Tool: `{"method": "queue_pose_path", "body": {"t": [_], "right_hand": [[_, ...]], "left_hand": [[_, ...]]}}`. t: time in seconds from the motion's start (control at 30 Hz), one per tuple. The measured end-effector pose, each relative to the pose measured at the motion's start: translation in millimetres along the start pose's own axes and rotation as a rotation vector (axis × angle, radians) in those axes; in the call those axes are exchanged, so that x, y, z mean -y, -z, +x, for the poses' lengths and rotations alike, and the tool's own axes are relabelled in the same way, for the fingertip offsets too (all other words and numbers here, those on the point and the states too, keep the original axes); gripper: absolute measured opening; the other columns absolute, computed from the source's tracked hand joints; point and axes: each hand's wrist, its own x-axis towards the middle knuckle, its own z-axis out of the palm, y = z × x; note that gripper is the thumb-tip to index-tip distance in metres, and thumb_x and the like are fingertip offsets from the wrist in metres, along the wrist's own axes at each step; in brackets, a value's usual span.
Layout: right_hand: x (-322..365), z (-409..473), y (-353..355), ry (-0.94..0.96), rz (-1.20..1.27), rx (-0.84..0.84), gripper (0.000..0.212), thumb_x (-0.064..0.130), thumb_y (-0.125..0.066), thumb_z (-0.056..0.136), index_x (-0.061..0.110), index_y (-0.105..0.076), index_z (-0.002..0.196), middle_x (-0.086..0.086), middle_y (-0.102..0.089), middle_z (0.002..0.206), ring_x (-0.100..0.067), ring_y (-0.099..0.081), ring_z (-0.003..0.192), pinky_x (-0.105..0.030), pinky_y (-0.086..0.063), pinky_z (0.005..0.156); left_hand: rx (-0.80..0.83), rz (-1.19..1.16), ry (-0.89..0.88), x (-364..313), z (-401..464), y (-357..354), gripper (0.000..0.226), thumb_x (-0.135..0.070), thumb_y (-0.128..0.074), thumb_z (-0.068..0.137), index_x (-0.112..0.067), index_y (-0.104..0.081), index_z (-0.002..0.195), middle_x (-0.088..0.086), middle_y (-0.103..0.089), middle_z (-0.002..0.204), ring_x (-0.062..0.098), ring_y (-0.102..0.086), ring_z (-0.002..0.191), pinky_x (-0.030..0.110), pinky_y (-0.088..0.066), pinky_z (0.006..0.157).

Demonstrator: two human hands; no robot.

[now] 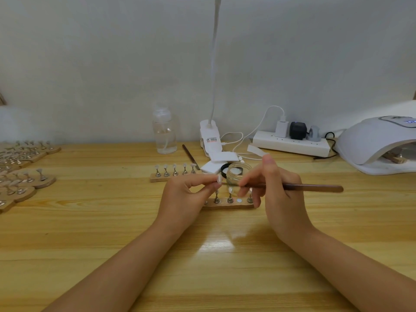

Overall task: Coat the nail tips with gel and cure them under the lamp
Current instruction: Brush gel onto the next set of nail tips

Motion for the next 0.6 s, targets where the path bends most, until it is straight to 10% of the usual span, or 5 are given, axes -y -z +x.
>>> {"method": "queue_pose_path", "body": {"t": [0.23,0.4,0.6], "right_hand": [[-2.0,1.5,2.2,-0.009,0.001,0.0,0.05,0.039,-0.036,0.088,0.012,-0.066,0.058,-0.009,-0.063,0.052,-0.013,-0.053,0.042,-0.019,-0.041,0.043],[-1.6,4.9,4.9,0.16,-0.272,0.021,0.003,0.021,-0.063,0.084,0.024,-0.063,0.084,0.011,-0.066,0.079,0.002,-0.062,0.078,-0.008,-0.045,0.065],[-6.5,1.9,2.5,0.24,-0.477,0.205,0.029,0.021,-0.077,0.071,0.019,-0.067,0.099,0.015,-0.064,0.097,-0.002,-0.059,0.095,-0.028,-0.045,0.09]], "left_hand": [[-0.004,0.014,0.0,0.1,0.4,0.3,0.021,-0.012,-0.071,0.074,-0.032,-0.07,0.078,-0.025,-0.067,0.072,-0.006,-0.063,0.076,0.014,-0.051,0.059],[0.016,-0.002,-0.029,-2.2,0.5,-0.1,0.017,-0.009,-0.072,0.074,-0.024,-0.072,0.082,-0.016,-0.07,0.079,-0.001,-0.065,0.077,0.017,-0.051,0.07],[0.055,0.043,-0.133,-4.5,0.1,-0.1,0.029,-0.003,-0.073,0.07,-0.031,-0.07,0.077,-0.025,-0.067,0.07,-0.006,-0.062,0.077,0.015,-0.046,0.076]]}}
